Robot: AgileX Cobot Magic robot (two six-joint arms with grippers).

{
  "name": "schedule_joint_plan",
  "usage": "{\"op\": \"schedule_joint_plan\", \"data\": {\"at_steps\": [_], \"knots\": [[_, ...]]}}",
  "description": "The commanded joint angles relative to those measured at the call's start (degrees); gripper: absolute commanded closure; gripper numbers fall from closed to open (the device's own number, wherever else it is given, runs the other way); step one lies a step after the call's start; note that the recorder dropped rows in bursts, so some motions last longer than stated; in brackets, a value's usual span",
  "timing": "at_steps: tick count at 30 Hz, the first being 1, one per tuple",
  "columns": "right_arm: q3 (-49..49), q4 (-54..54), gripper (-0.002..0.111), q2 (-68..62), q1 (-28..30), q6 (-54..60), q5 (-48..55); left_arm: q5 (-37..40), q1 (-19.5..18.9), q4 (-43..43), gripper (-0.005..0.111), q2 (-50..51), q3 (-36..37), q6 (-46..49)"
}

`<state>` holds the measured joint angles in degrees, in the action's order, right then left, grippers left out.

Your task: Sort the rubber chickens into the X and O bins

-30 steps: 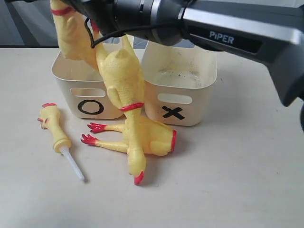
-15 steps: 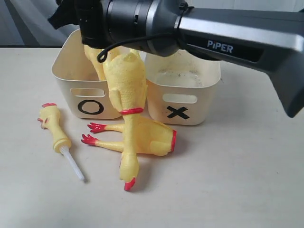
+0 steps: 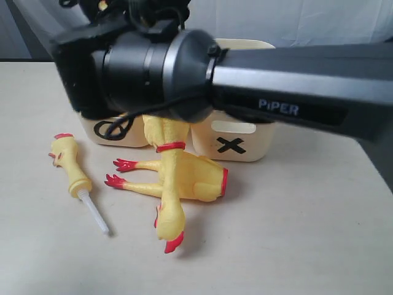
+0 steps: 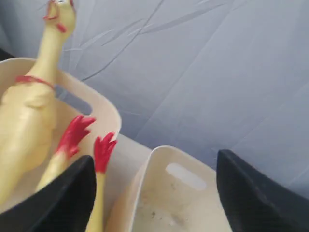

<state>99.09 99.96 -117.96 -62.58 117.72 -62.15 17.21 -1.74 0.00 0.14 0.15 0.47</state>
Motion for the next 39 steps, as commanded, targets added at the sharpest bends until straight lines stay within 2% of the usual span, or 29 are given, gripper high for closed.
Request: {"op": "schedule_joint_plan", "data": {"at_steps": [1,5,8,20,25,31,39], "knots": [[-5.71,-0.01,0.042,0.47,-3.1,-7.18,2.5,-0.55,0.26,-0.33,0.107,-0.14,-0.15,-0.05],[-10.69,-0.01,0.042,0.11,-3.71,-13.05,4.72,-0.55,0.26,-0.33,0.107,-0.14,-0.15,-0.05],[-12.85,-0.01,0.042,-1.5,-2.96,-13.27,1.79,-0.55,0.26,-0.33,0.107,-0.14,-0.15,-0.05],[-13.68,-0.01,0.042,-4.59,0.25,-15.01,1.46,-0.55,0.26,-0.33,0.107,-0.14,-0.15,-0.05],[-13.6,-0.01,0.042,-4.17,0.06,-15.01,-3.09,-0.55,0.26,-0.33,0.107,-0.14,-0.15,-0.05],[-13.6,-0.01,0.042,-0.53,-2.91,-14.74,-2.82,-0.55,0.26,-0.33,0.107,-0.14,-0.15,-0.05],[-16.5,-0.01,0.042,8.79,-12.01,-14.31,-7.24,-0.55,0.26,-0.33,0.107,-0.14,-0.15,-0.05]]}}
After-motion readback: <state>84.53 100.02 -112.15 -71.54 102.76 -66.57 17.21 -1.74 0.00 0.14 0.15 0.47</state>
